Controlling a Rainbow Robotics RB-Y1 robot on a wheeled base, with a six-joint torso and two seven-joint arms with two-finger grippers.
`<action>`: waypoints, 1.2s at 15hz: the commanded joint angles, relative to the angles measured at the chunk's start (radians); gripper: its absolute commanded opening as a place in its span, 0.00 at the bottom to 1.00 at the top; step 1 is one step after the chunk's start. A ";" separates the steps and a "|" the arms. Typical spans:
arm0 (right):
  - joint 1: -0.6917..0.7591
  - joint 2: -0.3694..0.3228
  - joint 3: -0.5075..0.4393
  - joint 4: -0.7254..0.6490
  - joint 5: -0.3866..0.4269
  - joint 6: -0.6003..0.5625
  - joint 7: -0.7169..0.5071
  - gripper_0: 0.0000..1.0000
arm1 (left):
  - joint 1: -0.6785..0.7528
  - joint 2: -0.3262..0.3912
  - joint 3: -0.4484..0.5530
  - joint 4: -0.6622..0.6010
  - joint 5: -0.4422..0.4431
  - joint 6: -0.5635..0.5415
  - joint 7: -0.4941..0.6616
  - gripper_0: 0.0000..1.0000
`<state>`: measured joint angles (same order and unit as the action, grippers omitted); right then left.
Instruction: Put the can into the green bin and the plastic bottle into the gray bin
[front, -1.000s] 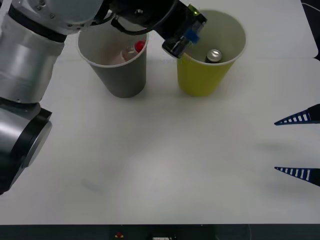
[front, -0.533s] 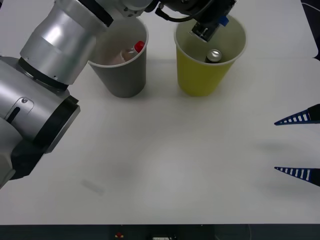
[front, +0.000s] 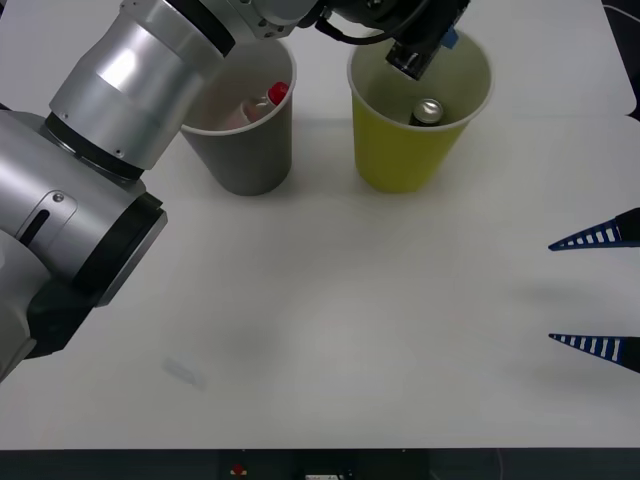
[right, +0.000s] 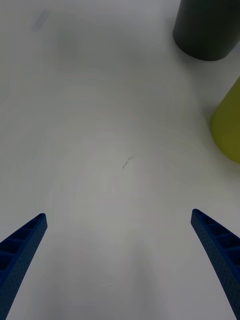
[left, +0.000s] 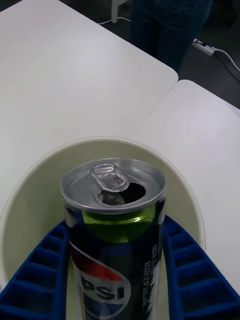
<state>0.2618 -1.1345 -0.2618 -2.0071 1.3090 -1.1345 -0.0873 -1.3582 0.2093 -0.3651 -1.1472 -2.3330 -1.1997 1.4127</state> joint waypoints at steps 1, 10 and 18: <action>0.000 0.000 0.000 0.000 0.000 0.000 0.000 1.00 | 0.001 0.005 0.002 -0.003 0.008 -0.014 -0.015 1.00; 0.000 0.000 0.000 0.000 0.000 0.000 0.000 1.00 | 0.343 0.196 0.216 -0.490 0.219 -0.216 -0.307 1.00; 0.000 0.000 0.000 0.000 0.000 0.000 0.000 1.00 | 0.688 0.360 0.417 -0.715 0.520 -0.241 -0.663 1.00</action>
<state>0.2618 -1.1345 -0.2618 -2.0071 1.3090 -1.1345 -0.0873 -0.6975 0.5594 0.0371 -1.8460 -1.8282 -1.4405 0.7741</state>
